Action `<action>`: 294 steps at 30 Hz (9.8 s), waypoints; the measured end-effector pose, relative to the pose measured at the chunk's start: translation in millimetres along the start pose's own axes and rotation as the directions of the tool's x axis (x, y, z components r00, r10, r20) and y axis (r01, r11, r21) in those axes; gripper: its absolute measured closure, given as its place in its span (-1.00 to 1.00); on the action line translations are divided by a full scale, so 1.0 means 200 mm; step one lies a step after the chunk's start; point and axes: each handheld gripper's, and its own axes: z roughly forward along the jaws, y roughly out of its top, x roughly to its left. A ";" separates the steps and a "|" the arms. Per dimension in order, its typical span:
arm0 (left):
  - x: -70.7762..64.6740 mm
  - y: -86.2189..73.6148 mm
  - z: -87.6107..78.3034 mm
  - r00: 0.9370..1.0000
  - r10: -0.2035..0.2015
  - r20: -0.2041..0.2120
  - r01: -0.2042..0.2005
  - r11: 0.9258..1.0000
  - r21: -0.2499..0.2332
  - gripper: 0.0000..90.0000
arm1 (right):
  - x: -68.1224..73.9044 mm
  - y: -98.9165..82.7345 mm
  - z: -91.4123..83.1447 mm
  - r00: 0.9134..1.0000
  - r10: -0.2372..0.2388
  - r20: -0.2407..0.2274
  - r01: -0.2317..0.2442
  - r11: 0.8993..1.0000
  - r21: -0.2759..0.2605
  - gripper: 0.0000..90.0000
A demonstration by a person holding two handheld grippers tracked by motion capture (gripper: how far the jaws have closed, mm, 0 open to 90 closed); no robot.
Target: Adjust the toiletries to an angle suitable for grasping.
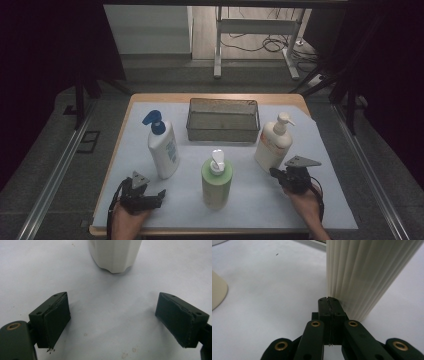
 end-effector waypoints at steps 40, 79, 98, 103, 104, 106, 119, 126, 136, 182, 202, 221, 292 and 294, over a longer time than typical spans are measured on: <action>0.00 0.00 0.00 1.000 -0.002 0.001 0.002 1.000 0.001 -0.73 | -0.03 0.20 -0.28 0.999 0.008 0.052 -0.006 0.999 -0.052 -0.05; 0.00 0.00 0.00 1.000 -0.002 0.003 0.002 1.000 0.001 -0.73 | -0.04 0.44 -0.07 0.995 0.011 0.100 -0.006 0.999 -0.048 -0.26; 0.00 0.00 0.00 1.000 0.000 0.002 0.000 1.000 0.001 -0.73 | -0.03 0.45 -0.07 0.994 0.013 0.113 -0.006 0.998 -0.065 -0.19; 0.00 0.00 0.00 1.000 -0.001 0.003 0.001 1.000 0.002 -0.73 | -0.02 0.47 -0.10 0.993 0.008 0.120 0.000 0.998 -0.071 -0.19; 0.00 0.00 0.00 1.000 -0.002 0.003 0.002 1.000 0.002 -0.73 | -0.02 0.47 -0.11 0.993 0.007 0.117 0.001 0.998 -0.069 -0.19; 0.00 0.00 0.00 1.000 -0.002 0.003 0.002 1.000 0.002 -0.73 | -0.01 0.48 -0.13 0.994 0.003 0.113 0.005 0.998 -0.068 -0.19; 0.00 0.00 0.00 1.000 0.002 0.003 -0.002 1.000 0.002 -0.73 | 0.04 0.58 -0.23 0.996 -0.026 0.080 0.032 0.996 -0.079 -0.19; 0.00 0.00 0.00 1.000 0.002 0.003 -0.002 1.000 0.002 -0.73 | 0.07 0.64 -0.24 0.996 -0.045 0.071 0.051 0.995 -0.087 -0.18; 0.00 0.00 0.00 1.000 0.002 0.003 -0.002 1.000 0.002 -0.73 | 0.10 0.71 -0.23 0.997 -0.047 0.057 0.052 0.994 -0.096 -0.18; 0.00 0.00 0.00 1.000 0.002 0.003 -0.002 1.000 0.001 -0.73 | 0.24 1.09 0.01 0.998 -0.054 0.018 0.056 0.991 -0.121 -0.18; 0.00 0.00 0.00 1.000 0.002 0.003 -0.002 1.000 0.001 -0.73 | 0.19 1.18 0.17 0.998 -0.026 0.052 0.033 0.991 -0.132 -0.18; 0.00 0.00 0.00 1.000 -0.003 0.004 0.003 1.000 0.002 -0.73 | 0.20 1.28 0.34 0.997 -0.018 0.069 0.028 0.989 -0.148 -0.18; 0.00 0.00 0.00 1.000 -0.002 0.004 0.002 1.000 0.004 -0.73 | 0.24 1.08 0.67 0.997 -0.025 0.070 0.029 0.998 -0.050 -0.19; 0.00 0.00 0.00 1.000 -0.002 0.004 0.002 1.000 0.004 -0.73 | 0.24 1.08 0.67 0.997 -0.027 0.069 0.030 0.998 -0.048 -0.19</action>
